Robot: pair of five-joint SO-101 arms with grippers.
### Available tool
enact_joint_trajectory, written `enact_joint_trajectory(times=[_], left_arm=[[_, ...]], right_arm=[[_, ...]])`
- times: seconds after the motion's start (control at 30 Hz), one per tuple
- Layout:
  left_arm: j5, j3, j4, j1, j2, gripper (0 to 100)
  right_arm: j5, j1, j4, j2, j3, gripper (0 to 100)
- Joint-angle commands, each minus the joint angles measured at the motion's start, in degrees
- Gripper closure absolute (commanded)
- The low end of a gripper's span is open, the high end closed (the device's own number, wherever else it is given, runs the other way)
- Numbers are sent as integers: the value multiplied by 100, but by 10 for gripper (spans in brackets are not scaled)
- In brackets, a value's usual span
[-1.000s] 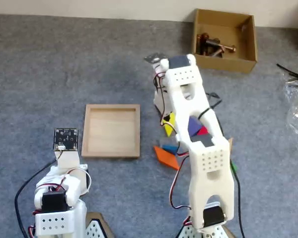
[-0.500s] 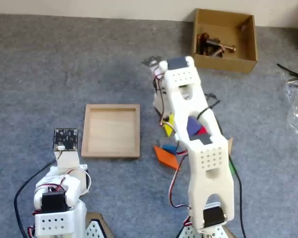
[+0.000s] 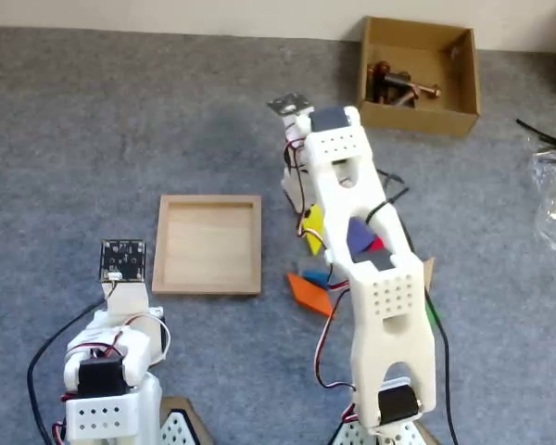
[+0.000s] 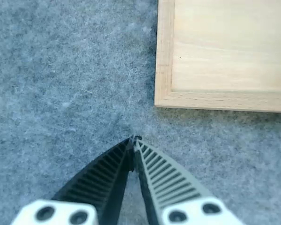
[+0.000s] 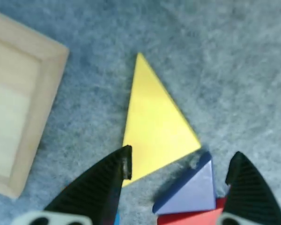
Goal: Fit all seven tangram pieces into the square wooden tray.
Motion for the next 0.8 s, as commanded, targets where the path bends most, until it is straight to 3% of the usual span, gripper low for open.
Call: enact_joint_trajectory(times=[0.0,0.77], left_arm=[[18,119,44,-48,40,995],[18,119,44,-48,40,995]], right_arm=[[-97,-119,-268,-75,-154,688],[-211,40,-259,567,-391,688]])
